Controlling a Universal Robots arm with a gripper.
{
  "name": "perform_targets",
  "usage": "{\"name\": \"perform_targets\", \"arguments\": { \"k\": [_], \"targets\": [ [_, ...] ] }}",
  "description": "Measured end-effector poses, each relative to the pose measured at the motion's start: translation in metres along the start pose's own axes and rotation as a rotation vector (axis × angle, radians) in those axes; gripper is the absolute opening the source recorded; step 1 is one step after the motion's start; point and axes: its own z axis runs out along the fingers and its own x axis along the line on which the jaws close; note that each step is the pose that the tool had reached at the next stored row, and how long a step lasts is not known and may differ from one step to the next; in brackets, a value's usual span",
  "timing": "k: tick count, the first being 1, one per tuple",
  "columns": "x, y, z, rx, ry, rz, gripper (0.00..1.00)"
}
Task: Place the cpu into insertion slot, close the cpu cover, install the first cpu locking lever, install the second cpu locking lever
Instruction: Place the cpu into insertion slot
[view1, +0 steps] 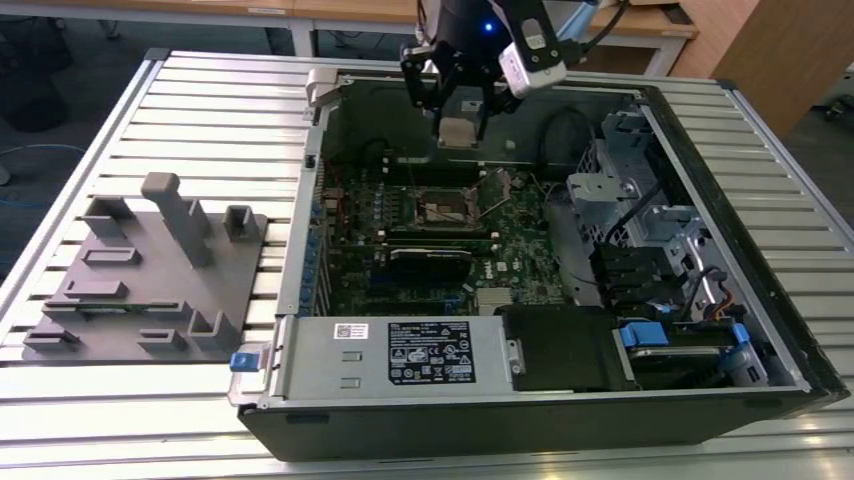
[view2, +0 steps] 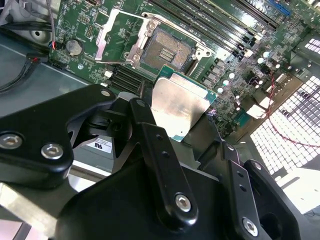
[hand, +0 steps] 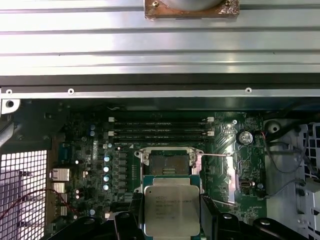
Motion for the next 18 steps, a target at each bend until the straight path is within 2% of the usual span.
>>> {"name": "perform_targets", "arguments": {
  "k": [18],
  "targets": [
    [-0.0001, -0.0005, 0.0050, 0.0001, 0.0001, 0.000, 0.54]
  ]
}}
